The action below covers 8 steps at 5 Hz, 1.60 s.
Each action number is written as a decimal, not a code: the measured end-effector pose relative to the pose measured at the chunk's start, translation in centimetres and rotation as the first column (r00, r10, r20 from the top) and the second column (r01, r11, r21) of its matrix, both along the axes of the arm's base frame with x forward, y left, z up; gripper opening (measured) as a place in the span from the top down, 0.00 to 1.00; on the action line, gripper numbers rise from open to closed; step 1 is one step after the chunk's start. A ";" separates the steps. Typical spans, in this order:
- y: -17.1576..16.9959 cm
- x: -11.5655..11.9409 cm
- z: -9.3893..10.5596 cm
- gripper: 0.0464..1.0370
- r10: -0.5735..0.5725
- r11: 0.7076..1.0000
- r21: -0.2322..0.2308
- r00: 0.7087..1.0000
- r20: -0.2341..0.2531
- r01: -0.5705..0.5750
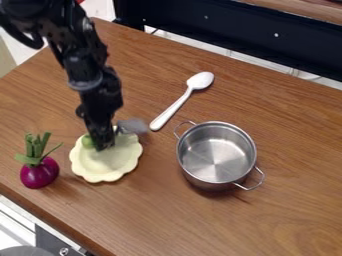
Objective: Move the green stapula in to the silver pot.
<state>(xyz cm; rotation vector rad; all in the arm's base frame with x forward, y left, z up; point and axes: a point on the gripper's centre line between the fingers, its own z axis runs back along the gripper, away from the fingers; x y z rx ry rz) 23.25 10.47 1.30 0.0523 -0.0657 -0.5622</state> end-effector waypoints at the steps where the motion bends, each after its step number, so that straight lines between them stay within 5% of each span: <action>1: 0.2 0.9 2.9 0.71 0.103 0.995 0.005 0.994 0.039 -0.103; 3: -3.0 1.7 6.3 0.71 0.115 0.988 -0.096 0.993 -0.032 -0.117; 5: -9.8 1.4 4.7 0.71 0.032 0.994 -0.103 0.999 -0.044 -0.036; 6: -12.4 2.3 4.6 0.71 0.027 0.994 -0.106 1.000 0.005 -0.026; 8: -15.0 3.1 3.0 0.71 0.057 0.995 -0.082 0.998 0.000 -0.057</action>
